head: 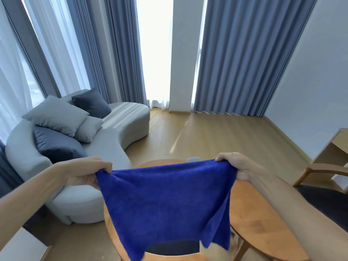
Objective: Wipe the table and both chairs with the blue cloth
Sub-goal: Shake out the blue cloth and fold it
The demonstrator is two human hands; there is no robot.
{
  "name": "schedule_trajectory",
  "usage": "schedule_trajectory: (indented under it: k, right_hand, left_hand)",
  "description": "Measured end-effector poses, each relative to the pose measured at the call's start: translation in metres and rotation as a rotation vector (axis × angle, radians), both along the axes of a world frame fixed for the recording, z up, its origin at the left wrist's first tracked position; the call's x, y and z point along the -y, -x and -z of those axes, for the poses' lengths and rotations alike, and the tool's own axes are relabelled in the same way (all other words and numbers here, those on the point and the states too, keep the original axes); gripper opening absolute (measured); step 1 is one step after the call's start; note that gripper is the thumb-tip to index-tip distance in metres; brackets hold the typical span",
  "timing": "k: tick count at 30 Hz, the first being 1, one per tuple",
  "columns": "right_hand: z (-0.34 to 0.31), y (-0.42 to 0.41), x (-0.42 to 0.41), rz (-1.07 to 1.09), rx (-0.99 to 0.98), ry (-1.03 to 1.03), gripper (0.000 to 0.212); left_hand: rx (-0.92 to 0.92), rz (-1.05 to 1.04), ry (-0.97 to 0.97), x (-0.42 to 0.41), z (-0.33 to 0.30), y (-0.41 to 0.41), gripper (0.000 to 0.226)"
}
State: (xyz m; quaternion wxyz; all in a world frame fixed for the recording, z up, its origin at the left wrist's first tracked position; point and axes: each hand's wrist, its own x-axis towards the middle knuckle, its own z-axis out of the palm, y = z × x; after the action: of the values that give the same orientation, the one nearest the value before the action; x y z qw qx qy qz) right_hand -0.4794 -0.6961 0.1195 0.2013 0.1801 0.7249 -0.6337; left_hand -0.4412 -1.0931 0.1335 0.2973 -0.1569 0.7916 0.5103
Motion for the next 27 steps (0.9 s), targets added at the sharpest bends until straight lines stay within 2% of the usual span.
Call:
schedule_trajectory:
  k: [3, 7, 10, 16, 22, 27]
  right_hand:
    - [0.006, 0.002, 0.0, -0.021, 0.027, -0.049, 0.006]
    - [0.01, 0.003, 0.004, 0.007, 0.0, -0.058, 0.005]
    - [0.007, 0.0, 0.014, -0.007, -0.053, -0.094, 0.007]
    - [-0.002, -0.019, 0.055, -0.19, -0.233, -0.216, 0.015]
    - [-0.011, -0.041, 0.09, -0.351, -0.491, -0.352, 0.014]
    - [-0.016, -0.047, 0.091, -0.382, -0.669, -0.502, 0.015]
  left_hand:
    - [0.0, -0.035, 0.059, -0.003, 0.007, 0.002, 0.005]
    - [-0.007, -0.092, 0.095, -0.014, 0.008, 0.004, 0.012]
    - [0.015, -0.108, 0.03, -0.029, 0.004, 0.003, 0.013]
    - [0.023, -0.057, -0.161, -0.084, -0.007, -0.008, 0.01]
    - [-0.097, -0.028, -0.233, -0.135, -0.006, -0.016, 0.016]
    - [-0.168, -0.049, -0.223, -0.148, -0.01, -0.015, 0.008]
